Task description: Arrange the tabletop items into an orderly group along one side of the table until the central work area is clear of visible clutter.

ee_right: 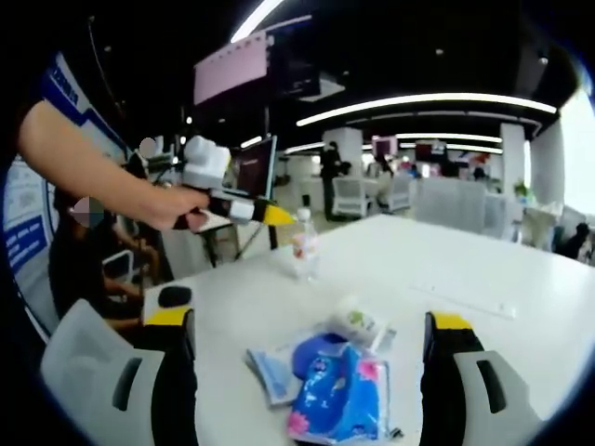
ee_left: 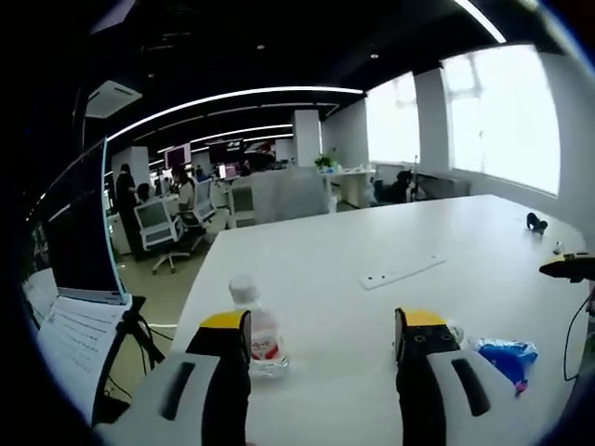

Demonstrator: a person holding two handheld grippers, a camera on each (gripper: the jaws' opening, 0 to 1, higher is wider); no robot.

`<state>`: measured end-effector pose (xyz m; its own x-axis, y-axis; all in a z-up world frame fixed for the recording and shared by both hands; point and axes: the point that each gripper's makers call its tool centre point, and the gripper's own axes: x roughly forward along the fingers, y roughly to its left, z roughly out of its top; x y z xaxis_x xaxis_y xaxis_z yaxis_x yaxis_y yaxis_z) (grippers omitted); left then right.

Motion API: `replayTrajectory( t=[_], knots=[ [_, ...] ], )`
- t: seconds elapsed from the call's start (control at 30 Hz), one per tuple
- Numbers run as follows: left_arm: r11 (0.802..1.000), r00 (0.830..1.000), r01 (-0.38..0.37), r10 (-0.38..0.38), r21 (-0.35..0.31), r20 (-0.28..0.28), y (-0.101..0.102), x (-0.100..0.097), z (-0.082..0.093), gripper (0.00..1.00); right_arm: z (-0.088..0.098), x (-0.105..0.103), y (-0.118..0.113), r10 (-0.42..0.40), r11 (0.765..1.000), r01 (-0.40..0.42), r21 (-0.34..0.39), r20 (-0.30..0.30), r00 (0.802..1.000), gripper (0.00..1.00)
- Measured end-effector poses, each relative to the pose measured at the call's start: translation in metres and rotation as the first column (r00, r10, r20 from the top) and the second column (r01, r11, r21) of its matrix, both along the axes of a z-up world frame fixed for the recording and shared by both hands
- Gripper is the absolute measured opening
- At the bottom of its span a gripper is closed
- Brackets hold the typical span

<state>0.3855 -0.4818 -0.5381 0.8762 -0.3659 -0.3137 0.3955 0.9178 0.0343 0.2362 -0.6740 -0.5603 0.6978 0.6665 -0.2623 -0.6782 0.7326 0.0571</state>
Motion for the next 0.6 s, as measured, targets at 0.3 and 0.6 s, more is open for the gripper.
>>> replayTrajectory(
  t=[0.3, 0.6],
  knots=[
    [0.999, 0.999, 0.033, -0.034, -0.012, -0.015, -0.010, 0.001, -0.008, 0.81, 0.015, 0.004, -0.007, -0.018, 0.999, 0.017, 0.035, 0.029, 0.999, 1.00],
    [0.998, 0.998, 0.058, -0.058, 0.001, -0.024, -0.027, -0.002, -0.017, 0.93, 0.014, 0.011, -0.022, -0.055, 0.998, 0.054, 0.032, 0.025, 0.998, 1.00]
  ],
)
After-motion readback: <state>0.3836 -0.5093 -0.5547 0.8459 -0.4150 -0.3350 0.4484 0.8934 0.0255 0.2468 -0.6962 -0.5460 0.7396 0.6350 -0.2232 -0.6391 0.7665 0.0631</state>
